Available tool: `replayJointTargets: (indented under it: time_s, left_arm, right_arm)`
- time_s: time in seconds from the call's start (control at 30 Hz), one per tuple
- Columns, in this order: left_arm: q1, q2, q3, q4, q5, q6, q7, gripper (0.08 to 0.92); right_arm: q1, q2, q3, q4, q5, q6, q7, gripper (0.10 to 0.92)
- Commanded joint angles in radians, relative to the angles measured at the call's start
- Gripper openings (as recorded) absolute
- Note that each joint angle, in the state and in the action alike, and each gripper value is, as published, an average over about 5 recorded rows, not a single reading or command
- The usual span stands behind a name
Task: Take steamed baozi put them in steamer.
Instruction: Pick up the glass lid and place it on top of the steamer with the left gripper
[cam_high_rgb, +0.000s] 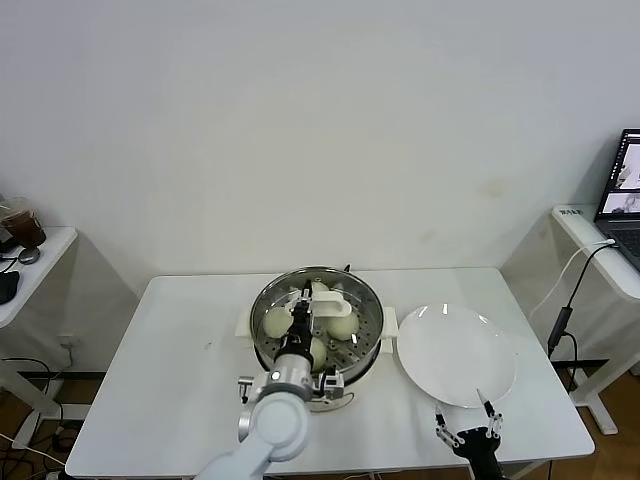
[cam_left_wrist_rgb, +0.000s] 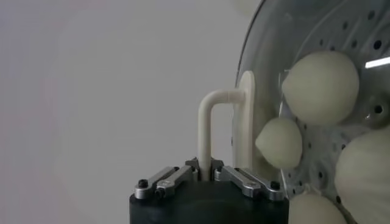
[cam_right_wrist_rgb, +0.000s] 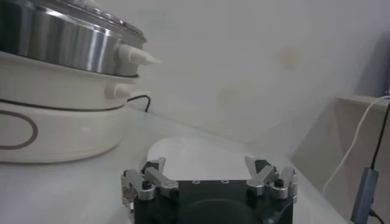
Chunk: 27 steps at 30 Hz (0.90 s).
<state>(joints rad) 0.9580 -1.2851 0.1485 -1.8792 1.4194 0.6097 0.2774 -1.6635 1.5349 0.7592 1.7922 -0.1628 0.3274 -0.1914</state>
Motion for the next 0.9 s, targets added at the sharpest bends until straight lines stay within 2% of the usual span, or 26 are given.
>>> replayJointTargets:
  time_s: [0.03,0.57,0.77,0.9]
  left_arm:
    - [-0.007,-0.005,0.008,0.013,0.002,-0.002,0.003,0.169]
    - [-0.018,-0.007,0.000,0.027,-0.012,-0.004,0.000,0.169]
    - [0.004,-0.010,-0.011,-0.010,-0.038,0.000,-0.015,0.175]
    - [0.056,0.006,-0.029,-0.073,-0.121,-0.006,-0.062,0.252]
  right_arm:
    - [0.000,0.000,0.000,-0.001,-0.002,0.001,0.000,0.823]
    - [0.001,0.001,0.000,-0.005,-0.004,0.001,-0.002,0.823]
    - [0.000,0.001,0.000,-0.003,-0.005,0.001,-0.002,0.823]
    - [-0.001,0.001,0.000,-0.002,-0.006,0.002,-0.002,0.823]
